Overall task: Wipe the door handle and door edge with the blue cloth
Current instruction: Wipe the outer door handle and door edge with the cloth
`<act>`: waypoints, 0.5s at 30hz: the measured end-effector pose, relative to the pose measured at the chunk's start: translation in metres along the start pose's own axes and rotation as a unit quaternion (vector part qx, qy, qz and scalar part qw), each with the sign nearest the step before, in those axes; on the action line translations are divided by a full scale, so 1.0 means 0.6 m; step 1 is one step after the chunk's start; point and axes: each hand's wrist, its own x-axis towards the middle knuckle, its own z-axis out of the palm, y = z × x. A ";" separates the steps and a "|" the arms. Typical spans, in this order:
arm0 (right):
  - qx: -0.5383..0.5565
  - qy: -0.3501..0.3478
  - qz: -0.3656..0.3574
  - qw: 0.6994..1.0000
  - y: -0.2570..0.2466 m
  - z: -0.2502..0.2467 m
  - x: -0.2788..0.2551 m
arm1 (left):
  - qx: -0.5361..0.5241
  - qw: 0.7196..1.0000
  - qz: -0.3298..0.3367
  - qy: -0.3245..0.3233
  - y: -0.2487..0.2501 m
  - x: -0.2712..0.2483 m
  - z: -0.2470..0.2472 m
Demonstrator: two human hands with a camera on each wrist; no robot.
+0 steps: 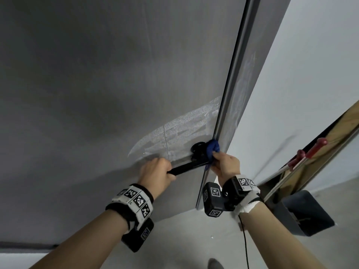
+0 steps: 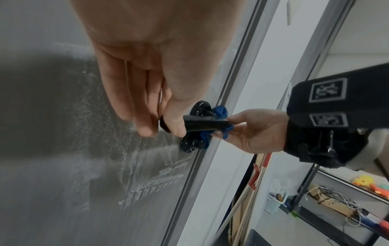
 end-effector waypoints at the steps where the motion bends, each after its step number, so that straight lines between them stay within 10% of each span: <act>1: -0.005 0.008 -0.056 0.998 -0.001 -0.002 -0.005 | 0.006 1.000 0.004 0.003 -0.001 0.000 0.001; 5: -0.060 0.009 -0.259 0.964 -0.019 0.012 -0.042 | 0.012 1.000 0.016 0.003 0.000 -0.010 -0.001; 11: -0.127 0.077 -0.300 0.942 -0.024 0.074 -0.058 | 0.014 0.995 0.099 -0.007 -0.014 -0.045 -0.059; 15: -0.188 0.013 -0.337 0.922 0.011 0.103 -0.098 | -0.001 0.970 0.182 0.160 -0.051 -0.073 -0.126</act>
